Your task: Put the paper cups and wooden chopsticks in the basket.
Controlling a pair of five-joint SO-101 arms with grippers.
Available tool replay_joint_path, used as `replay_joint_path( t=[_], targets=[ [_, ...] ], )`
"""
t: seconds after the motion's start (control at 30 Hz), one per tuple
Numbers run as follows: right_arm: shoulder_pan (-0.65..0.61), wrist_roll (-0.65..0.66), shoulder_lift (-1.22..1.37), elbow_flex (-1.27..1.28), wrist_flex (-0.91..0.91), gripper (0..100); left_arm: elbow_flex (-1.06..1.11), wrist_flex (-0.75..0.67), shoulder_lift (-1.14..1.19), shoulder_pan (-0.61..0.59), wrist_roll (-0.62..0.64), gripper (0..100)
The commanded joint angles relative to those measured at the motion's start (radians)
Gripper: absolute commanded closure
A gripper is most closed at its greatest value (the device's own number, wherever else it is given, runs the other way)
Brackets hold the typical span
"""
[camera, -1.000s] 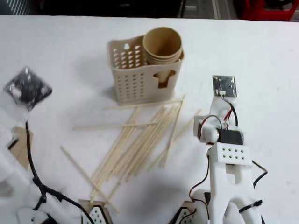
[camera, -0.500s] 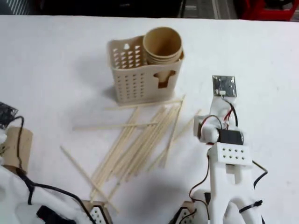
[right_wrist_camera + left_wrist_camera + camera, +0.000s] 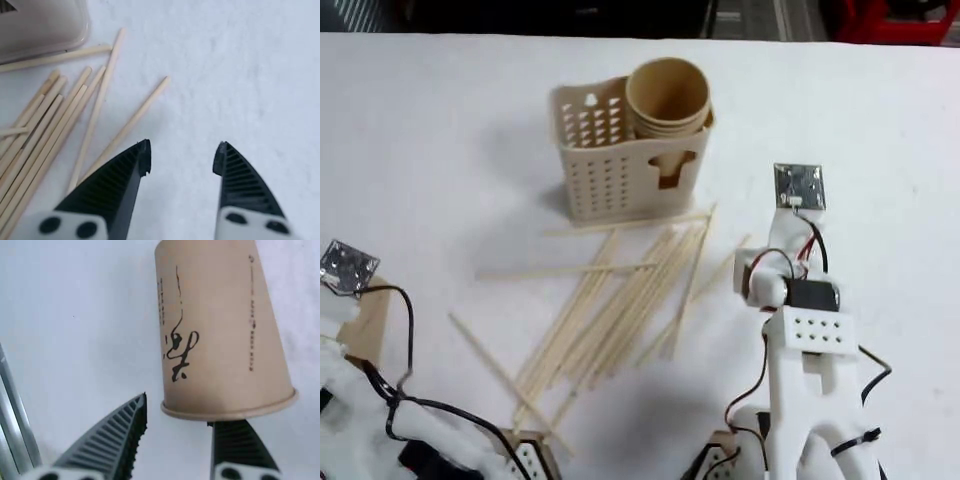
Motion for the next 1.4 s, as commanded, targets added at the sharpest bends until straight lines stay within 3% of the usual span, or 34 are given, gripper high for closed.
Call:
replay_joint_path(
  t=[0.0, 0.23, 0.4, 0.63, 0.77, 0.87, 0.97, 1.13, 1.37],
  targets=[
    [0.002, 0.0, -0.027, -0.009, -0.015, 78.5, -0.003, -0.037, -0.033, 0.077, -0.341, 80],
    [0.002, 0.0, -0.027, -0.009, -0.015, 78.5, 0.002, -0.032, -0.033, 0.183, -0.164, 80],
    [0.002, 0.0, -0.027, -0.009, -0.015, 78.5, 0.003, -0.032, -0.033, 0.245, -0.084, 88],
    [0.002, 0.0, -0.027, -0.009, -0.015, 78.5, 0.003, -0.032, -0.033, 0.295, 0.051, 90],
    [0.002, 0.0, -0.027, -0.009, -0.015, 78.5, -0.005, -0.031, -0.033, 0.341, 0.12, 98],
    [0.002, 0.0, -0.027, -0.009, -0.015, 78.5, -0.032, -0.021, -0.033, 0.358, 0.167, 98],
    [0.002, 0.0, -0.027, -0.009, -0.015, 78.5, -0.133, 0.087, -0.033, 0.361, 0.229, 98],
    [0.002, 0.0, -0.027, -0.009, -0.015, 78.5, -0.405, 0.405, -0.025, 0.414, 0.339, 98],
    [0.002, 0.0, -0.027, -0.009, -0.015, 78.5, -0.753, 0.71, -0.024, 0.642, 0.559, 98]
  ],
)
